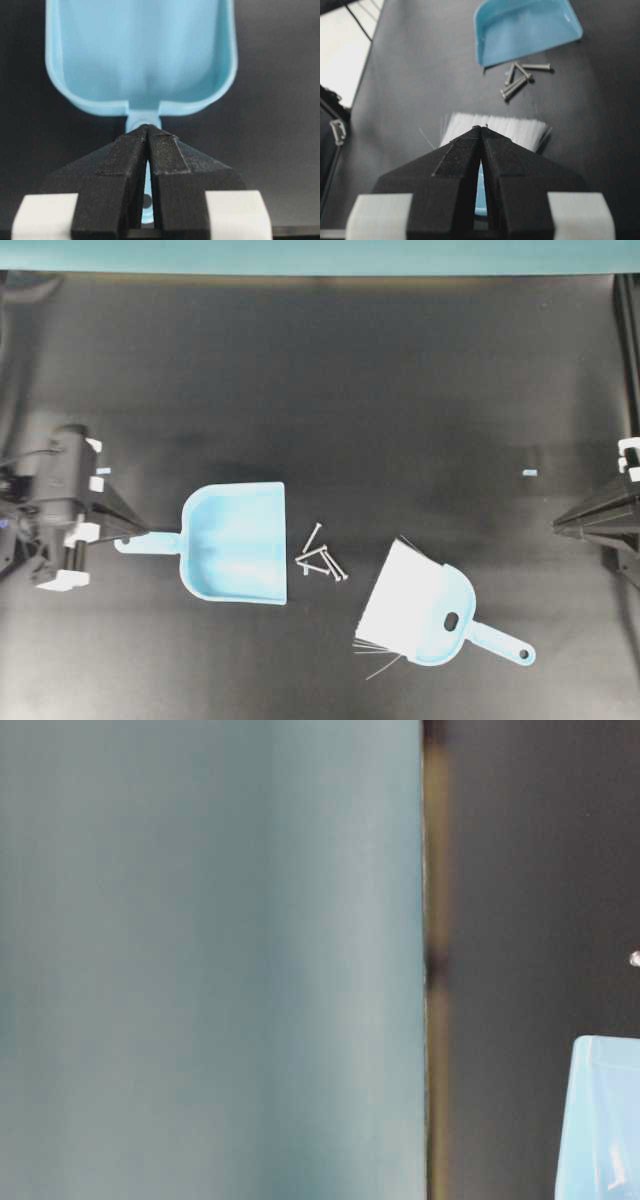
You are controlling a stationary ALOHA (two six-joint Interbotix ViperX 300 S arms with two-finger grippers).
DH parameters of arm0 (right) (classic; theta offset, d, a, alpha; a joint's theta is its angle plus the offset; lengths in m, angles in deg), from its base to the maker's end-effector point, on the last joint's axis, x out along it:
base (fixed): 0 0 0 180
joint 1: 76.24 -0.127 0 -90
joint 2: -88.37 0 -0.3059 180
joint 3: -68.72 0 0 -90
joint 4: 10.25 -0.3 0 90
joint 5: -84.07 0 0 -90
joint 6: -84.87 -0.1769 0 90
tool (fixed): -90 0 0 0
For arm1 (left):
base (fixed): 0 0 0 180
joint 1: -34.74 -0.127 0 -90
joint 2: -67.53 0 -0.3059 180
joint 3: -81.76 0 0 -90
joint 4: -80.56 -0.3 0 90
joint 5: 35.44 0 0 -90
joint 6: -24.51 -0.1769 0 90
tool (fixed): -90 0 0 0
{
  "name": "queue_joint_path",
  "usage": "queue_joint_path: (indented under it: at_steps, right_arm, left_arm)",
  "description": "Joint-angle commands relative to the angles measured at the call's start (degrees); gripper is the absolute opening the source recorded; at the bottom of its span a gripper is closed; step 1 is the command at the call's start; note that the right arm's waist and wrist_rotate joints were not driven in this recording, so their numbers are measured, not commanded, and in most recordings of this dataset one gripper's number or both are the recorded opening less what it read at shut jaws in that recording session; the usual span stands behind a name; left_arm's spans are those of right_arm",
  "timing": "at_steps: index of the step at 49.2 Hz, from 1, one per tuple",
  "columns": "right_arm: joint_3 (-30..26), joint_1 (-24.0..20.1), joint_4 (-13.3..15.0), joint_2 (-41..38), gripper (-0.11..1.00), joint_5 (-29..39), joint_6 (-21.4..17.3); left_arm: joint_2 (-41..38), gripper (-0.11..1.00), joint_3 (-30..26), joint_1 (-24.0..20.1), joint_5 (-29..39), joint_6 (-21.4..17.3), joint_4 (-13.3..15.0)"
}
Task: Hold the dustpan with the left arm, while a human hand uses a hand brush to gather screws into the dustpan.
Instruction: 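Move the left gripper toward the light-blue dustpan handle, then close the left gripper on the dustpan handle and hold it flat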
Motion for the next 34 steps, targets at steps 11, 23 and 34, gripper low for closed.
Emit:
queue_joint_path:
  at_steps: [11, 23, 34]
  right_arm:
    - [3.3, 0.0, 0.1, 7.1, 0.00, 0.8, -0.1]
    - [3.3, 0.0, 0.2, 8.1, 0.00, 2.9, 0.0]
    - [3.4, 0.0, 0.4, 8.1, 0.00, 2.7, 0.0]
  left_arm:
    - [-6.0, 0.57, -0.3, -0.8, -4.7, 0.1, -0.3]
    - [-10.7, 0.86, 5.2, -0.8, -21.6, 1.7, -0.3]
    - [-18.1, 0.88, 8.2, -0.4, -34.5, 1.7, -0.2]
